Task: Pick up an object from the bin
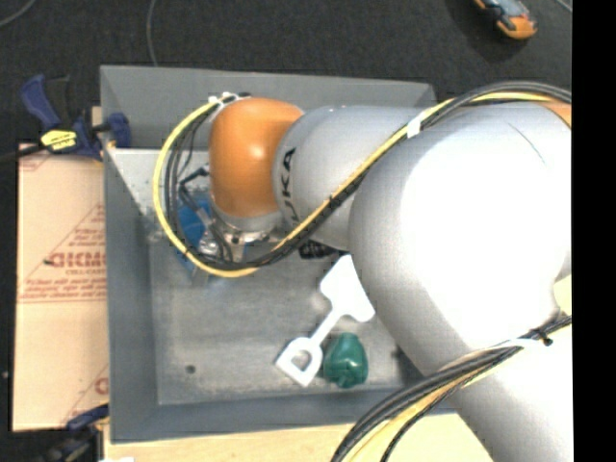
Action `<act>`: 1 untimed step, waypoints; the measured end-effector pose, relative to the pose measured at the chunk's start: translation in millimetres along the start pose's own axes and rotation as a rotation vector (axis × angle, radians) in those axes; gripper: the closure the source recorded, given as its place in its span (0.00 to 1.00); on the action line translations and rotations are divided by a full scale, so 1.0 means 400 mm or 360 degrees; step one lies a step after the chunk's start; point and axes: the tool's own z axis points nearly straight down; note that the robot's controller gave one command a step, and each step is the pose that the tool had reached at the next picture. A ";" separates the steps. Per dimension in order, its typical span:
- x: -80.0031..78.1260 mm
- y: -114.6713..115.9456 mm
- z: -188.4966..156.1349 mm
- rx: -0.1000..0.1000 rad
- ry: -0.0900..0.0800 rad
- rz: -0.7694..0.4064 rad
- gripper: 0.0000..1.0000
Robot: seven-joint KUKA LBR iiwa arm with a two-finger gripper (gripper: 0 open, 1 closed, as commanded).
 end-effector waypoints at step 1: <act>-0.008 0.004 -0.098 -0.0011 -0.0016 0.0000 1.00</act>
Offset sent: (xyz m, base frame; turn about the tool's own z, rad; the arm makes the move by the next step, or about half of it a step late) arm 0.0014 0.0000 0.0407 0.0002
